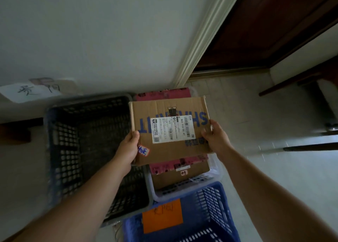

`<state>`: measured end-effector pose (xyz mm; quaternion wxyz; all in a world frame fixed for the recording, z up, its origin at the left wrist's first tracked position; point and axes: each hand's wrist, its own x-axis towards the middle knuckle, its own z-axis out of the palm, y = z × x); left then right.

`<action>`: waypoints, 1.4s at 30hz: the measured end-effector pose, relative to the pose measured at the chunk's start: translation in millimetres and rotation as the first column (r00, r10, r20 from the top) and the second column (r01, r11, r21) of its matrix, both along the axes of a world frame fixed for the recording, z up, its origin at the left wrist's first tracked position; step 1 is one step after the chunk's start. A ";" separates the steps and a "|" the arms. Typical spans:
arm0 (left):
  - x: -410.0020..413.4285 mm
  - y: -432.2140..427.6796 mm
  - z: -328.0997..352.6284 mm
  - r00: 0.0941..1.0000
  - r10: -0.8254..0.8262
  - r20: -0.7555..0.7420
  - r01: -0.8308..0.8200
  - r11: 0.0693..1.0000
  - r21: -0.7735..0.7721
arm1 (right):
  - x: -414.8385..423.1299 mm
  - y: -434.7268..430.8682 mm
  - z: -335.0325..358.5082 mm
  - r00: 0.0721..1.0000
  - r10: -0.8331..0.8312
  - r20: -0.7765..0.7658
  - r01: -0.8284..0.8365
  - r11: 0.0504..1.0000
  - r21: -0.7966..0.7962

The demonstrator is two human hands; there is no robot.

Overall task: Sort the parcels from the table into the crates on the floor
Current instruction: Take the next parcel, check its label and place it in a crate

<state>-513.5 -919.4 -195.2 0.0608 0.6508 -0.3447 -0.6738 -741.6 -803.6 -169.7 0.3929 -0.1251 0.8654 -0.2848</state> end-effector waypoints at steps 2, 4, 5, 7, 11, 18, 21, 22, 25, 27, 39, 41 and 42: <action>-5.9 -9.7 -7.3 1.000 0.023 0.000 -0.023 1.000 0.010 | -7.0 -15.6 -6.0 1.000 0.008 -0.021 -0.009 1.000 -0.014; -15.1 -22.0 -12.6 0.999 0.040 -0.026 -0.040 0.999 0.006 | -17.6 -35.4 -10.2 0.998 0.007 -0.056 -0.010 0.999 -0.040; -20.6 -28.3 -15.0 0.998 0.044 -0.044 -0.044 0.999 0.003 | -23.6 -45.2 -12.6 0.997 0.006 -0.075 -0.010 0.999 -0.049; -32.0 -40.7 -18.9 0.997 0.034 -0.066 -0.036 0.999 -0.025 | -35.5 -63.0 -17.0 0.992 0.007 -0.125 -0.015 0.998 -0.061; -48.3 -68.1 -32.8 0.998 0.025 -0.062 -0.032 0.992 -0.126 | -52.6 -90.6 -28.6 0.988 -0.012 -0.151 -0.003 0.995 -0.100; -63.7 -100.3 -47.6 0.999 0.021 -0.037 -0.029 0.971 -0.238 | -67.8 -119.0 -40.9 0.980 0.024 -0.199 -0.056 0.987 -0.153; -65.2 -103.0 -49.4 1.000 0.003 -0.019 -0.008 0.964 -0.264 | -70.2 -119.7 -43.6 0.973 0.047 -0.225 -0.078 0.988 -0.130; -65.0 -102.3 -48.5 1.000 -0.008 -0.013 0.004 0.965 -0.261 | -70.2 -119.7 -42.8 0.971 0.059 -0.234 -0.087 0.990 -0.114; -62.1 -97.0 -44.0 0.999 -0.032 -0.019 0.026 0.969 -0.245 | -66.4 -120.0 -35.6 0.950 0.137 -0.281 -0.143 0.990 -0.003; -59.0 -90.0 -33.6 0.999 -0.021 -0.029 0.013 0.968 -0.251 | -60.3 -116.3 -23.5 0.931 0.213 -0.297 -0.193 0.977 0.095; 5.3 -61.1 123.6 0.998 -0.058 0.033 0.065 0.965 -0.256 | 44.3 -70.4 120.8 0.924 0.285 -0.254 -0.269 0.958 0.096; 18.4 -48.6 151.6 0.997 -0.073 0.008 0.073 0.969 -0.238 | 66.1 -59.7 149.4 0.949 0.232 -0.212 -0.229 0.973 0.039; 25.1 -41.4 165.9 0.997 -0.082 -0.004 0.079 0.969 -0.235 | 76.8 -53.9 164.0 0.957 0.207 -0.201 -0.209 0.978 0.013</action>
